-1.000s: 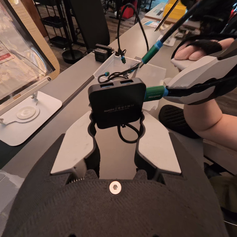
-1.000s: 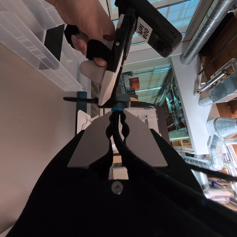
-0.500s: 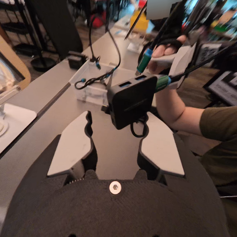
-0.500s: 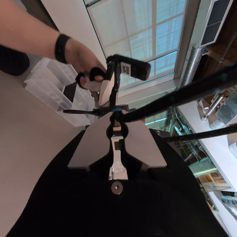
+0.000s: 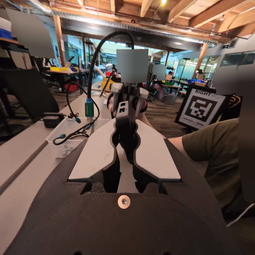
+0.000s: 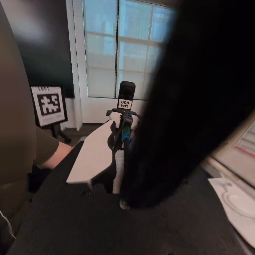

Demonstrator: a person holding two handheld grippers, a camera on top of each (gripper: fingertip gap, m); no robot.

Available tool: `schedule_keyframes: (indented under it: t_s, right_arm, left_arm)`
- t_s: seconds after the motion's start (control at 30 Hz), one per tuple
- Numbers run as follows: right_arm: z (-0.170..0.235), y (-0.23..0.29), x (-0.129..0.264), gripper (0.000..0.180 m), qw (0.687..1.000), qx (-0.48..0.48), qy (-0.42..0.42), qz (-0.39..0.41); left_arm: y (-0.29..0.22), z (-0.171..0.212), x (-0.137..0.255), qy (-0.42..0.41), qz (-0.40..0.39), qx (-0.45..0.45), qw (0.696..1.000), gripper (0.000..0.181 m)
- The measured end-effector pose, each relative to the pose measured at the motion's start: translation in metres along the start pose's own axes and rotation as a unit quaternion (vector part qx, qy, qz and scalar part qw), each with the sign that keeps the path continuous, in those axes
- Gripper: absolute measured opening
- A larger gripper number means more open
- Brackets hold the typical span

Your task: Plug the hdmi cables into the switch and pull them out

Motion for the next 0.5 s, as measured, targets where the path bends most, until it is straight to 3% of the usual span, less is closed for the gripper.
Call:
schedule_keyframes:
  t_s: [0.23, 0.5]
  right_arm:
    - [0.015, -0.009, -0.006, 0.033, 0.997, -0.044, 0.05, 0.045]
    - [0.028, -0.019, -0.016, 0.016, 0.991, -0.124, -0.021, 0.035]
  left_arm:
    - [0.003, -0.007, 0.005, -0.033, -0.036, -0.023, 0.999, 0.016]
    - [0.006, -0.012, 0.006, -0.092, -0.052, 0.0, 0.994, 0.016]
Point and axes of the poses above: each gripper's, where its closed fingertips meet, x back along the fingers, z out of its underside, y = z × x across the jaws, the point moved 7 cm from there along x, back along the fingers, and after that the axes turned 8 degrees about -y, right-handed, at the moved point
